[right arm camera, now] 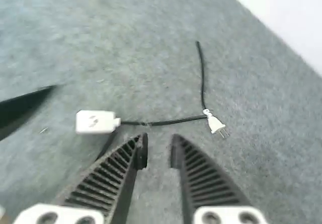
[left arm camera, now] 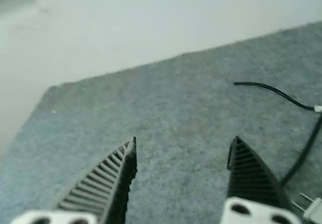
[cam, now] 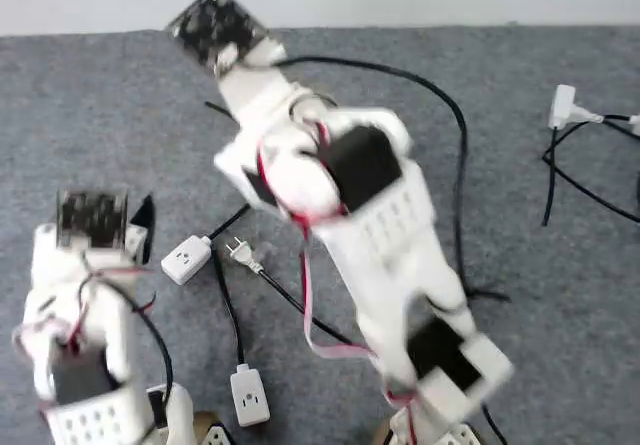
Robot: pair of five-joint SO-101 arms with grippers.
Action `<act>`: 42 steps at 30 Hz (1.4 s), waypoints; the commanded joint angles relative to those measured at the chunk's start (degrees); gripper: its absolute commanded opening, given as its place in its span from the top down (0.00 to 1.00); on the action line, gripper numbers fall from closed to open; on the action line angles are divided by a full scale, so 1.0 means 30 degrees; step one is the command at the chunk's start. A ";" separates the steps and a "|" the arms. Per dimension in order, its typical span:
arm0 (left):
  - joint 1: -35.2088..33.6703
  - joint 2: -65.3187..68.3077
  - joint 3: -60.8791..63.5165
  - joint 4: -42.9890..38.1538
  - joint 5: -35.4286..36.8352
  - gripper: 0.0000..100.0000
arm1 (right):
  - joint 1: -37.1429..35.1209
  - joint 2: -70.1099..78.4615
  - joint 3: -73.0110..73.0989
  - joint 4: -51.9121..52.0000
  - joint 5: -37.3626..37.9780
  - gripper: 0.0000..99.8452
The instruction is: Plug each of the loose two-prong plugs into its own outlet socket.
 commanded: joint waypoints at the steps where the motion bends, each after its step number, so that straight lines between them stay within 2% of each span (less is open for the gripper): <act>1: 0.1524 0.4278 -0.1392 -0.0850 0.1524 0.71 | -0.0278 -0.5055 0.4513 0.0835 0.0879 0.87; 4: 0.1993 0.6740 -0.0952 -0.1993 0.3194 0.71 | 0.1158 -0.8396 0.9465 0.0747 0.1905 0.87; 7: 0.1465 0.7707 0.0601 -0.4601 0.5099 0.71 | 0.3179 -1.0945 1.4388 0.0454 0.3780 0.87; 11: 0.0791 0.7648 0.3883 -0.8733 0.5363 0.71 | 0.5465 -1.3084 2.1421 -0.2623 0.6916 0.87; 16: 0.0205 0.6593 0.5436 -1.0462 0.5451 0.71 | 0.5758 -1.3700 2.9070 -0.9245 1.0549 0.87; 21: 0.0234 0.5949 0.5758 -1.0579 0.5421 0.72 | 0.4586 -1.3700 3.2234 -1.5018 1.1722 0.87; 24: 0.0234 0.5949 0.5758 -1.0608 0.5392 0.72 | 0.3971 -1.3348 3.2410 -1.7509 1.1751 0.87; 27: 0.0234 0.6007 0.6022 -1.1399 0.5333 0.72 | 0.4029 -1.1736 3.0886 -1.7949 1.1780 0.87; 32: 0.0615 0.6007 0.6403 -1.2249 0.5216 0.72 | 0.6168 -0.6579 2.6168 -1.7861 1.1839 0.87; 39: 0.0645 0.6007 0.6432 -1.2308 0.4689 0.72 | 0.7604 -0.0396 1.7905 -1.4081 1.2015 0.87; 42: 0.0645 0.6007 0.6520 -1.2308 0.4659 0.72 | 0.7985 0.1333 1.5824 -1.2733 1.3714 0.87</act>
